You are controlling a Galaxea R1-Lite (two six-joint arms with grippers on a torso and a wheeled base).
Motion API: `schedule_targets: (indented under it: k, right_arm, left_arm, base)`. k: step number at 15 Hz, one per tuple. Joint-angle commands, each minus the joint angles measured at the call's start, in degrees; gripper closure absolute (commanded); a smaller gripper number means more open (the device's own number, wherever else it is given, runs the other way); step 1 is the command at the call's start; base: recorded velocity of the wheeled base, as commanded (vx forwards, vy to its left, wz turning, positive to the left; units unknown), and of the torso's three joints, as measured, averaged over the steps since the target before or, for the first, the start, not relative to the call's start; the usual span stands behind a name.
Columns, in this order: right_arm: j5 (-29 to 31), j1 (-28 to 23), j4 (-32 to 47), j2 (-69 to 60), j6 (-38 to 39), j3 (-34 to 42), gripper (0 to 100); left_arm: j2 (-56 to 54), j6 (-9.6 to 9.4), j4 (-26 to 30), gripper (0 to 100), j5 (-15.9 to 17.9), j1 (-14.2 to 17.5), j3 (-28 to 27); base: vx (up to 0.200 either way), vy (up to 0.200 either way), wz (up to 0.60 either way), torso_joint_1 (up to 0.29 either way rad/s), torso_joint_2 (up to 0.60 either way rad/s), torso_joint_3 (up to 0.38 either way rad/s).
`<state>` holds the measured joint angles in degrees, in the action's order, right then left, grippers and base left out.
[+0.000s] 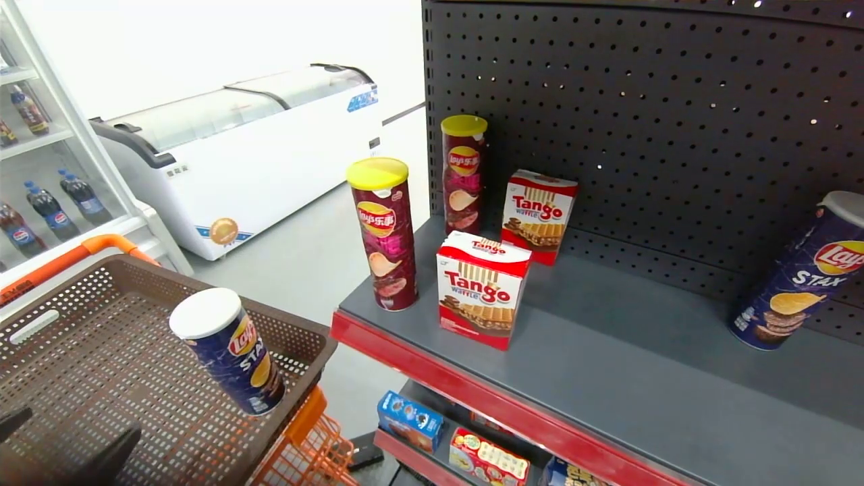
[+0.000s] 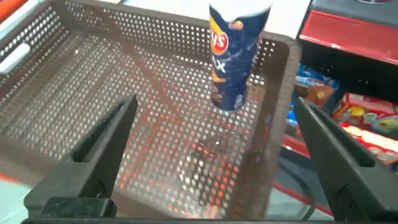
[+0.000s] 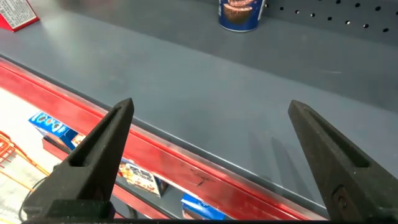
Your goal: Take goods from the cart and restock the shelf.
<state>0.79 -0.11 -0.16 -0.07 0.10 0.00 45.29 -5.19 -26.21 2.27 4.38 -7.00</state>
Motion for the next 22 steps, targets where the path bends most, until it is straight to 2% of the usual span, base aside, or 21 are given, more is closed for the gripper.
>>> schedule_targets:
  k: [1, 5, 7, 9, 10, 12, 21, 22]
  right_arm:
    - [0.0, 0.0, 0.0, 0.1, 0.0, 0.0, 0]
    - [0.0, 0.0, 0.0, 0.1, 0.0, 0.0, 0]
    - [0.0, 0.0, 0.0, 0.1, 0.0, 0.0, 0]
    - [0.0, 0.0, 0.0, 0.1, 0.0, 0.0, 0]
    - [0.0, 0.0, 0.0, 0.1, 0.0, 0.0, 0]
    - [0.0, 0.0, 0.0, 0.1, 0.0, 0.0, 0]
    - [0.0, 0.0, 0.0, 0.1, 0.0, 0.0, 0]
    - [0.0, 0.0, 0.0, 0.1, 0.0, 0.0, 0]
  left_arm:
    - [20.7, -2.54, -15.9, 0, 0.5, 0.4, 6.4]
    - [39.7, -2.45, -38.0, 0, 0.4, 0.2, 6.9]
    - [46.0, -2.19, -44.8, 0, 0.4, -1.2, 6.7]
    - [49.4, -1.93, -47.7, 0, 0.4, -2.2, 6.1]
    - [53.8, -1.13, -51.4, 0, 0.4, -2.9, 4.0]
    - [57.2, -0.34, -52.7, 0, 0.4, -3.1, 0.8]
    - [64.3, -0.26, -53.9, 0, 0.3, -3.1, -7.8]
    - [64.6, -0.26, -53.9, 100, 0.3, -3.1, -8.2]
  base:
    - [0.0, 0.0, 0.0, 0.0, 0.0, 0.0]
    - [0.0, 0.0, 0.0, 0.0, 0.0, 0.0]
    - [0.0, 0.0, 0.0, 0.0, 0.0, 0.0]
    - [0.0, 0.0, 0.0, 0.0, 0.0, 0.0]
    - [0.0, 0.0, 0.0, 0.0, 0.0, 0.0]
    - [0.0, 0.0, 0.0, 0.0, 0.0, 0.0]
    - [0.0, 0.0, 0.0, 0.0, 0.0, 0.0]
    - [0.0, 0.0, 0.0, 0.0, 0.0, 0.0]
